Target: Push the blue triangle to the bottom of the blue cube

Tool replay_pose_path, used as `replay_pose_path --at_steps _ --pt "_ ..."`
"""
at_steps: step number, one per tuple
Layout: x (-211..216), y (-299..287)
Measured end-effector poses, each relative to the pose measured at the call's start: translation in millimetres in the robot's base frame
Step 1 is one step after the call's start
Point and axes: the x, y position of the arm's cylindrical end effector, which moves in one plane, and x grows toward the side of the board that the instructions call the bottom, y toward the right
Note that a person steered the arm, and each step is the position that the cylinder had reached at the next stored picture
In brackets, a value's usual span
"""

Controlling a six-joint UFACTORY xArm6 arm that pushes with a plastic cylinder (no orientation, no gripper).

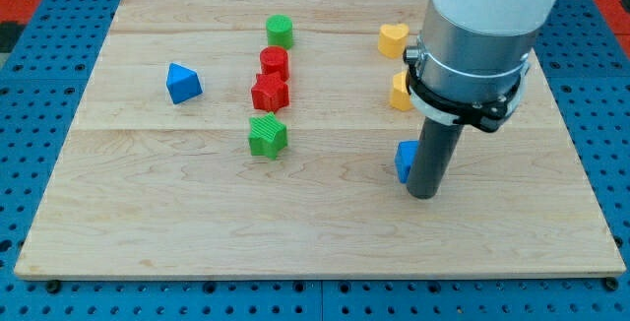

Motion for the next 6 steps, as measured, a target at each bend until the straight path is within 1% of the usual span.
replay_pose_path --at_steps 1,2,3,4,5,6 --pt "-4 -1" --pt "22 -102" --pt "-34 -197" --pt "-104 -281" --pt "-143 -354" --pt "-221 -339"
